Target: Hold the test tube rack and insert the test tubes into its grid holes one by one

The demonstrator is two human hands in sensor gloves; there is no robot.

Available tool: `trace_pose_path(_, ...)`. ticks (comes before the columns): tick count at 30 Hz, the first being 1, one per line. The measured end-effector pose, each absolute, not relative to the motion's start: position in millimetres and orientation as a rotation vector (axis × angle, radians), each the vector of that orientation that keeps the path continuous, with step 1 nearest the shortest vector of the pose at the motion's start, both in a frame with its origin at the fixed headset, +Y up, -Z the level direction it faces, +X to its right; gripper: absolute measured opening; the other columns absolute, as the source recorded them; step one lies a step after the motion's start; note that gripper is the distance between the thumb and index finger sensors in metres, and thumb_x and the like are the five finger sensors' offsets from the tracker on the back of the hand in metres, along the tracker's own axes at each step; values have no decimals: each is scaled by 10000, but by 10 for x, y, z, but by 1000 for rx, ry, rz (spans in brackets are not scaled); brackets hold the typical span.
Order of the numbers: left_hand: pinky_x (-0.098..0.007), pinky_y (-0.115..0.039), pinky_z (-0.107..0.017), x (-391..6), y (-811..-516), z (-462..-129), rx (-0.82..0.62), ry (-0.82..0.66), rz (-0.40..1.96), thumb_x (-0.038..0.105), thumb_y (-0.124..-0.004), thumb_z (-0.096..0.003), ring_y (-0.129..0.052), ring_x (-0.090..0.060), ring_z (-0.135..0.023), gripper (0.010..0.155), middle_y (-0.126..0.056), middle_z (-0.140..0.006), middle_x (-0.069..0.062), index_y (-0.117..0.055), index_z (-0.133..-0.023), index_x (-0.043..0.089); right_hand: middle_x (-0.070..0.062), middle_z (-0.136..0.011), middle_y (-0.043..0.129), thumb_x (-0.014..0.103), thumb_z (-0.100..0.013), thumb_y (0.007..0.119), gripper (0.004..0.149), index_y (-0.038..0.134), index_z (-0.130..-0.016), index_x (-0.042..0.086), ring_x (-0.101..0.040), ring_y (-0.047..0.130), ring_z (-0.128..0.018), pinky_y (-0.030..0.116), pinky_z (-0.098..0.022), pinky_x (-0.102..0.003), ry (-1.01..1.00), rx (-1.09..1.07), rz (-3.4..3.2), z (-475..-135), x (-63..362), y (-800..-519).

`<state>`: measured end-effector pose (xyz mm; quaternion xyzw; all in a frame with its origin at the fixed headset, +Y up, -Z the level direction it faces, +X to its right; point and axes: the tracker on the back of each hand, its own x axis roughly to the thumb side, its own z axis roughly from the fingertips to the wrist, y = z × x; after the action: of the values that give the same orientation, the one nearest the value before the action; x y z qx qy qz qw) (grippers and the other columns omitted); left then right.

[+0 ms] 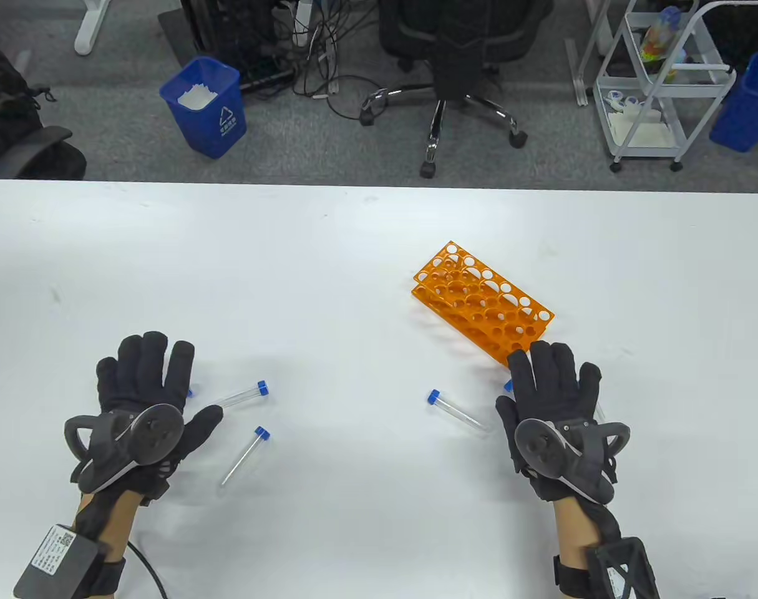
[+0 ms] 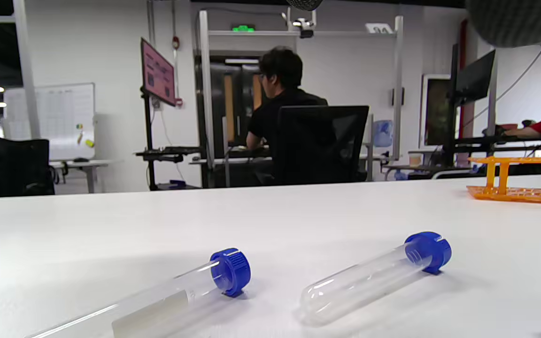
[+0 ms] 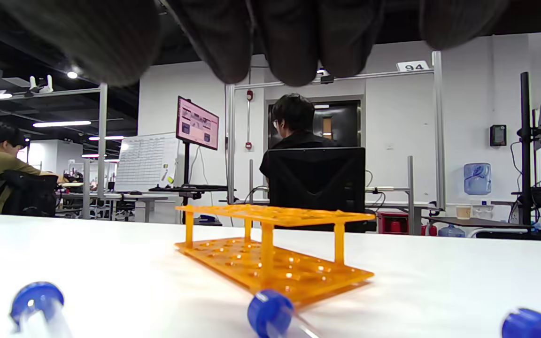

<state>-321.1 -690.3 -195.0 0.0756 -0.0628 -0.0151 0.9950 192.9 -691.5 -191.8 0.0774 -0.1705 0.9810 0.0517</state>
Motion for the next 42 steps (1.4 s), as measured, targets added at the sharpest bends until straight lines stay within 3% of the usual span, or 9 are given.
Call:
trace_pose_path(14,-691,-378,-765,-3182,-6904,-1952,131,-122,-39,795,-659,-337,-332,-468,-1119,953,-183,-1150,-102,-327,-1099,329,-228,-1100,631,451,-434,724,639,656,-992,147,-529,619,-994,516,-632,-809,-460,139,2926,-1931,1987,-6926)
trace_pose_path(17,-690,-382,-765,-3179,-6898,-1954,131,-118,-38,782,-662,-353,-338,-468,-1117,933,-189,-1150,-102,-335,-1098,326,-255,-1095,606,437,-435,732,659,636,-988,93,-552,621,-974,562,-628,-786,-486,91,2845,-1937,2007,-6874)
trace_pose_path(22,-685,-394,-765,-3176,-6901,-1956,127,-119,-32,770,-672,-349,-342,-470,-1114,930,-196,-1149,-102,-358,-1097,316,-269,-1008,673,393,-438,748,590,649,-934,92,-509,820,-780,772,-526,-621,-567,-216,2696,-2022,2113,-6510)
trace_pose_path(27,-683,-400,-765,-3122,-6910,-1952,120,-135,-43,757,-681,-350,-349,-470,-1113,920,-203,-1148,-101,-379,-1095,309,-287,-882,803,364,-429,792,608,630,-937,73,-451,964,-576,879,-363,-530,-288,-567,2493,-2363,2290,-6301)
trace_pose_path(32,-675,-413,-767,-3101,-6903,-1953,116,-136,-71,739,-691,-353,-351,-469,-1112,898,-206,-1148,-100,-416,-1090,305,-259,-801,885,381,-420,819,644,638,-935,39,-401,1023,-452,912,-239,-449,-21,-812,2376,-2736,2320,-6431)
trace_pose_path(37,-673,-420,-766,-3123,-6883,-1943,122,-127,-65,730,-695,-355,-356,-469,-1111,892,-214,-1147,-102,-426,-1089,300,-249,-768,903,411,-414,823,677,632,-928,13,-381,1034,-408,915,-209,-427,201,-1099,2282,-3016,2405,-6822)
trace_pose_path(42,-672,-421,-767,-3132,-6877,-1943,128,-122,-69,725,-697,-357,-360,-470,-1111,889,-214,-1147,-103,-428,-1089,299,-247,-755,920,408,-398,852,700,636,-926,2,-360,1047,-370,920,-179,-406,346,-1134,2178,-3129,2403,-7102)
